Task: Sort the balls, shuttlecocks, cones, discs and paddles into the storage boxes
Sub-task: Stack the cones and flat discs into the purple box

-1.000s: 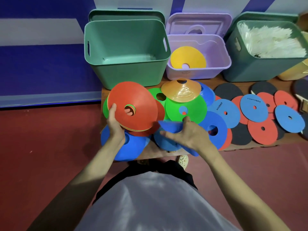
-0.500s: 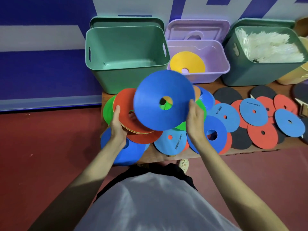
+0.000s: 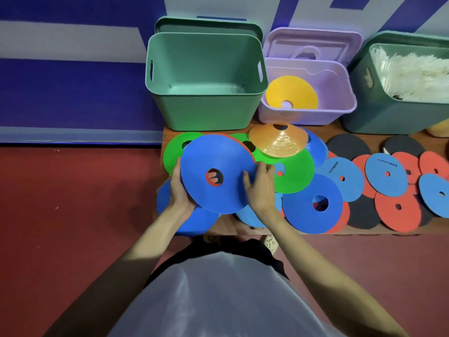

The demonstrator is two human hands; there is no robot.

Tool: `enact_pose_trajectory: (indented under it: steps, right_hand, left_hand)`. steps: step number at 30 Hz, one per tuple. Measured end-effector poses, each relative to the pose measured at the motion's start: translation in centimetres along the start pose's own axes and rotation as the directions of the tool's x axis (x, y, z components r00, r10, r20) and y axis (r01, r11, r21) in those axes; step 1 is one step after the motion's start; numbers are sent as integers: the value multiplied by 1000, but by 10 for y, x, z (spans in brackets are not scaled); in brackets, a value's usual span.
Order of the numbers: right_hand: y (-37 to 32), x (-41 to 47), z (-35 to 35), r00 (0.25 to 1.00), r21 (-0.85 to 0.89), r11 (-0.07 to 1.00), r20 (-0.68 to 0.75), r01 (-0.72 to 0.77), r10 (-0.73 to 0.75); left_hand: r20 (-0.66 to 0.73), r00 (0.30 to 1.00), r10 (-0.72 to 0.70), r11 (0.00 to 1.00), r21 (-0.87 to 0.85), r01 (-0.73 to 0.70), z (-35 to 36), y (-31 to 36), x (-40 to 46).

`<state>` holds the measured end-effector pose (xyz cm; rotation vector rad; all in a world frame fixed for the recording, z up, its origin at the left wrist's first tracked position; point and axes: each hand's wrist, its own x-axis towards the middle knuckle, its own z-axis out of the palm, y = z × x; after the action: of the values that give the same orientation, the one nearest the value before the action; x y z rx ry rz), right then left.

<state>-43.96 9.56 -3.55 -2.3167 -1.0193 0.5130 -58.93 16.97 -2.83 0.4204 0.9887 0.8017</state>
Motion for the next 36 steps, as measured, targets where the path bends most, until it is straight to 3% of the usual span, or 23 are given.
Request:
enact_pose_trajectory:
  steps: [6, 10, 13, 17, 21, 24, 26, 29, 32, 36]
  right_hand:
    - [4, 2, 3, 999, 144, 989, 32, 25, -30]
    - [2, 2, 11, 999, 273, 961, 1, 43, -45]
    - [6, 3, 19, 996, 165, 985, -57, -59, 69]
    - [20, 2, 27, 963, -53, 969, 105, -243, 247]
    - [26, 7, 35, 922, 139, 934, 260, -330, 287]
    - [28, 14, 40, 903, 249, 881, 266, -403, 338]
    - [30, 16, 34, 949, 248, 922, 184, -298, 257]
    - [28, 10, 10, 991, 241, 967, -78, -87, 108]
    - [31, 0, -13, 932, 179, 984, -352, -20, 83]
    - [35, 0, -33, 840, 428, 903, -480, -29, 255]
  left_hand:
    - [53, 998, -28, 998, 57, 25, -17, 7, -3]
    - [-21, 1000, 15, 995, 98, -13, -33, 11, -2]
    - [-71, 994, 85, 995, 53, -82, -41, 21, 1]
    - [-120, 981, 153, 988, 27, -151, -49, 31, 2]
    - [-143, 977, 157, 987, -1, -159, -53, 34, 3]
    - [-139, 977, 163, 986, -3, -165, -52, 32, 3]
    - [-131, 976, 172, 985, 11, -172, -50, 29, 2]
    - [-133, 976, 174, 985, 32, -171, -44, 27, 0]
    - [-113, 979, 168, 986, 42, -164, -36, 28, -1]
    - [-85, 987, 138, 989, 68, -133, -19, 27, 6]
